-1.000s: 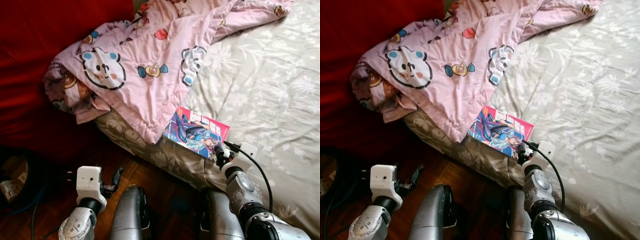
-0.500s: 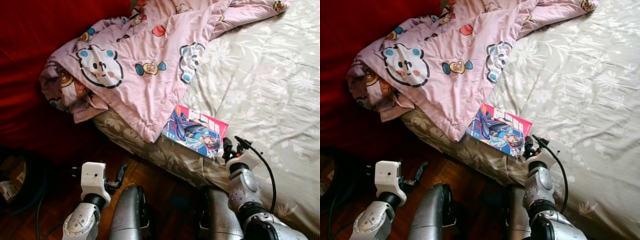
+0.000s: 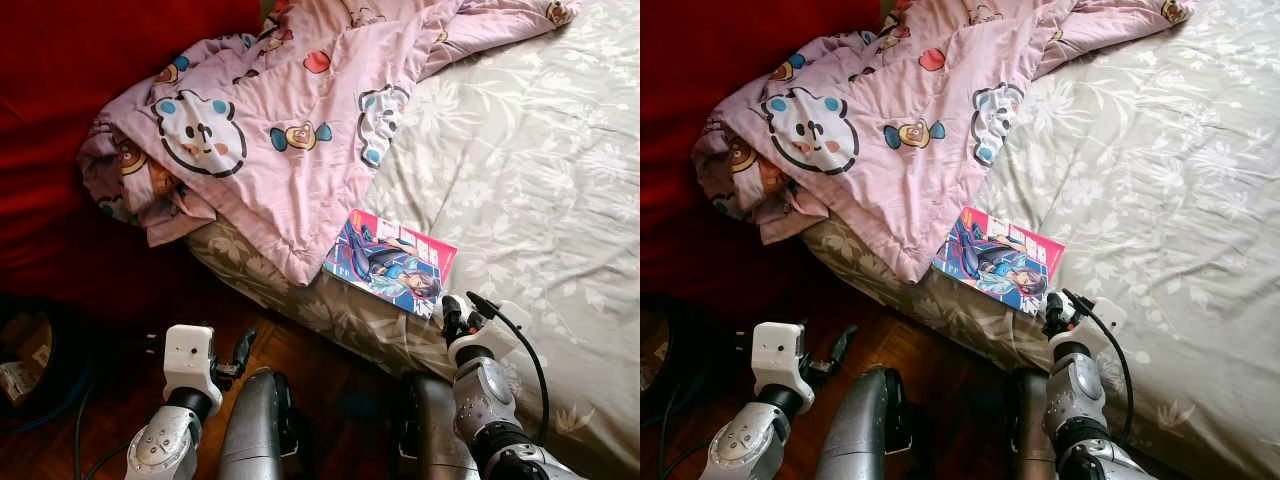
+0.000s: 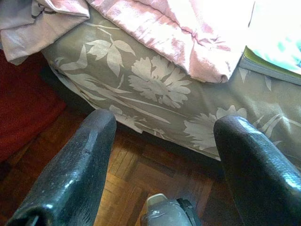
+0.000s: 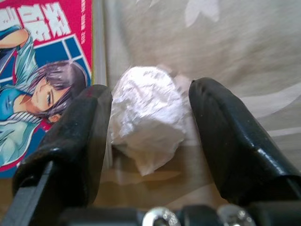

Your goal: Clean up the room

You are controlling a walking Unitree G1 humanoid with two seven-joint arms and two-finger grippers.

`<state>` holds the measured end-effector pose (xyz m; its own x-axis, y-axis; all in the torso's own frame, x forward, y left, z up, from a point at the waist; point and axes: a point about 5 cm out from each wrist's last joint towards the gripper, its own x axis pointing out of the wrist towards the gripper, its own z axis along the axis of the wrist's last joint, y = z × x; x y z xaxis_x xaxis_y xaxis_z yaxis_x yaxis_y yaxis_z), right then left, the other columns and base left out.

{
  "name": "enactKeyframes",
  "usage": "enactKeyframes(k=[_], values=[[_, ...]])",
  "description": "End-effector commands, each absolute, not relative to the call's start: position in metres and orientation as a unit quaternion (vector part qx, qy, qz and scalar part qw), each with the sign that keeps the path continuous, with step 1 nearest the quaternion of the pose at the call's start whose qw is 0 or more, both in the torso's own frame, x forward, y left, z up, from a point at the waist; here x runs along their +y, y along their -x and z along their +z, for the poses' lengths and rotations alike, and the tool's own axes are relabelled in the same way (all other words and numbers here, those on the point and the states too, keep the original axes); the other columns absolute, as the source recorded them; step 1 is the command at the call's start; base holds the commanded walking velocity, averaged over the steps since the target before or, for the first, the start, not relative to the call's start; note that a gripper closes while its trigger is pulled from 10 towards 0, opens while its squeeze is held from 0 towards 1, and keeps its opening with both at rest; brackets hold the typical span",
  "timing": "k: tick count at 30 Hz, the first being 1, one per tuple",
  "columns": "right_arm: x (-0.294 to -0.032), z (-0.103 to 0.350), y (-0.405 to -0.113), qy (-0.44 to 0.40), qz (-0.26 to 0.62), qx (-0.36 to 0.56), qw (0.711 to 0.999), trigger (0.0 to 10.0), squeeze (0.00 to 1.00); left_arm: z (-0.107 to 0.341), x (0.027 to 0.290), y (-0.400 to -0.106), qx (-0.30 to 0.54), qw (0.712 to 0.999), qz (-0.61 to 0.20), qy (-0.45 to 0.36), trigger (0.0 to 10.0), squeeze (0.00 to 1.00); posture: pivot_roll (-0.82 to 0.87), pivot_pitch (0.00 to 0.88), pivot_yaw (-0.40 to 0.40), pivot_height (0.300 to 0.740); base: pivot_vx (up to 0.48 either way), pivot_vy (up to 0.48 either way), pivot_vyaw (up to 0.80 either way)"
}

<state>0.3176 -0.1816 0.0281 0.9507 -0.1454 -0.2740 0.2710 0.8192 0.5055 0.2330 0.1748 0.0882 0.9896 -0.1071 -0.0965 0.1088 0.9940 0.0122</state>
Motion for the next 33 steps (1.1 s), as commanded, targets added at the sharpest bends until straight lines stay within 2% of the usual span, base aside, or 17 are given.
enactKeyframes(k=[1, 3, 4, 6, 7, 8, 9, 12, 13, 14, 15, 16, 33], values=[[-0.1734, 0.0182, -0.3115, -0.287, -0.095, 0.140, 0.943, 10.0, 0.00, 0.0790, 0.1798, -0.2266, 0.070, 0.996, -0.049, -0.023, 10.0, 0.00, 0.04, 0.370, 0.101, 0.621, 0.000, 0.000, 0.00], [-0.1717, 0.0178, -0.3117, -0.288, -0.088, 0.145, 0.943, 10.0, 0.00, 0.0792, 0.1798, -0.2268, 0.069, 0.996, -0.050, -0.024, 10.0, 0.00, 0.04, 0.370, 0.101, 0.621, 0.000, 0.000, 0.00], [-0.1696, 0.0167, -0.3116, -0.286, -0.079, 0.152, 0.943, 0.0, 0.00, 0.0792, 0.1796, -0.2271, 0.069, 0.996, -0.050, -0.024, 10.0, 0.00, 0.04, 0.369, 0.101, 0.621, 0.000, 0.000, 0.00], [-0.1690, 0.0163, -0.3114, -0.284, -0.077, 0.154, 0.943, 0.0, 0.00, 0.0790, 0.1795, -0.2274, 0.069, 0.996, -0.050, -0.024, 10.0, 0.00, 0.04, 0.370, 0.101, 0.621, 0.000, 0.000, 0.00], [-0.1689, 0.0162, -0.3112, -0.284, -0.077, 0.154, 0.943, 0.6, 0.00, 0.0786, 0.1799, -0.2270, 0.070, 0.996, -0.050, -0.024, 10.0, 0.00, 0.04, 0.370, 0.101, 0.621, 0.000, 0.000, 0.00], [-0.1691, 0.0158, -0.3110, -0.282, -0.077, 0.156, 0.943, 8.1, 0.00, 0.0784, 0.1802, -0.2268, 0.070, 0.996, -0.049, -0.024, 10.0, 0.00, 0.04, 0.370, 0.101, 0.621, 0.000, 0.000, 0.00], [-0.1694, 0.0157, -0.3109, -0.282, -0.077, 0.157, 0.943, 10.0, 0.00, 0.0783, 0.1804, -0.2265, 0.070, 0.996, -0.049, -0.024, 10.0, 0.00, 0.04, 0.370, 0.101, 0.621, 0.000, 0.000, 0.00], [-0.1698, 0.0155, -0.3107, -0.283, -0.078, 0.157, 0.943, 10.0, 0.00, 0.0779, 0.1805, -0.2259, 0.071, 0.996, -0.048, -0.025, 10.0, 0.00, 0.04, 0.370, 0.101, 0.621, 0.000, 0.000, 0.00], [-0.1699, 0.0154, -0.3105, -0.282, -0.077, 0.157, 0.943, 4.0, 0.00, 0.0775, 0.1805, -0.2257, 0.072, 0.996, -0.048, -0.025, 10.0, 0.00, 0.04, 0.370, 0.101, 0.621, 0.000, 0.000, 0.00], [-0.1700, 0.0153, -0.3104, -0.282, -0.077, 0.158, 0.943, 4.0, 0.00, 0.0772, 0.1804, -0.2255, 0.072, 0.996, -0.048, -0.025, 10.0, 0.00, 0.04, 0.370, 0.101, 0.621, 0.000, 0.000, 0.00], [-0.1701, 0.0151, -0.3103, -0.281, -0.077, 0.158, 0.944, 2.3, 0.00, 0.0767, 0.1803, -0.2252, 0.073, 0.996, -0.048, -0.025, 10.0, 0.00, 0.04, 0.370, 0.101, 0.621, 0.000, 0.000, 0.00], [-0.1701, 0.0149, -0.3100, -0.280, -0.076, 0.158, 0.944, 0.0, 0.00, 0.0757, 0.1803, -0.2248, 0.074, 0.996, -0.048, -0.024, 10.0, 0.00, 0.04, 0.369, 0.101, 0.621, 0.000, 0.000, 0.00], [-0.1718, 0.0144, -0.3095, -0.277, -0.074, 0.160, 0.945, 0.0, 0.00, 0.0709, 0.1805, -0.2247, 0.079, 0.995, -0.046, -0.024, 10.0, 0.00, 0.03, 0.365, 0.096, 0.621, 0.000, 0.000, 0.00]])
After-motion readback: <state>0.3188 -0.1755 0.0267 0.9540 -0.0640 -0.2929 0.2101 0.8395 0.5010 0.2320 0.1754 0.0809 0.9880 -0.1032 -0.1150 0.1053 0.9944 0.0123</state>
